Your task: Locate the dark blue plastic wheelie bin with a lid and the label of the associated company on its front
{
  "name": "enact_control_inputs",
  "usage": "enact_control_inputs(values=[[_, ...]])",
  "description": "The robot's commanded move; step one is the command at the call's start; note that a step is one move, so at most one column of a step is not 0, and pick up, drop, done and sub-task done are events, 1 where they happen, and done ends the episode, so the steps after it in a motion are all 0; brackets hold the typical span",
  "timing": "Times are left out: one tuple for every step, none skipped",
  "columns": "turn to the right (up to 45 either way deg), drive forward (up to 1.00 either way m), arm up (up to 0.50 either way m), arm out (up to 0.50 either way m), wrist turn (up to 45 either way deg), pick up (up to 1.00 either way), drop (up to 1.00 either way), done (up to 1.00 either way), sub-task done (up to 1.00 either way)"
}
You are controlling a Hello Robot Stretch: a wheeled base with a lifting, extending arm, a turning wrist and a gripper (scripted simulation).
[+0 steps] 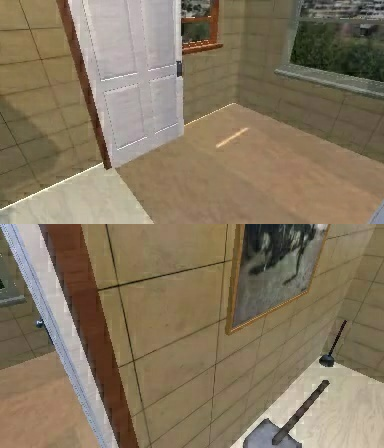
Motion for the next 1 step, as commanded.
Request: enact_control_inputs(values=[[3.0, 0.00, 0.00, 0.00, 0.0, 0.00, 0.00, 0.00, 0.00]])
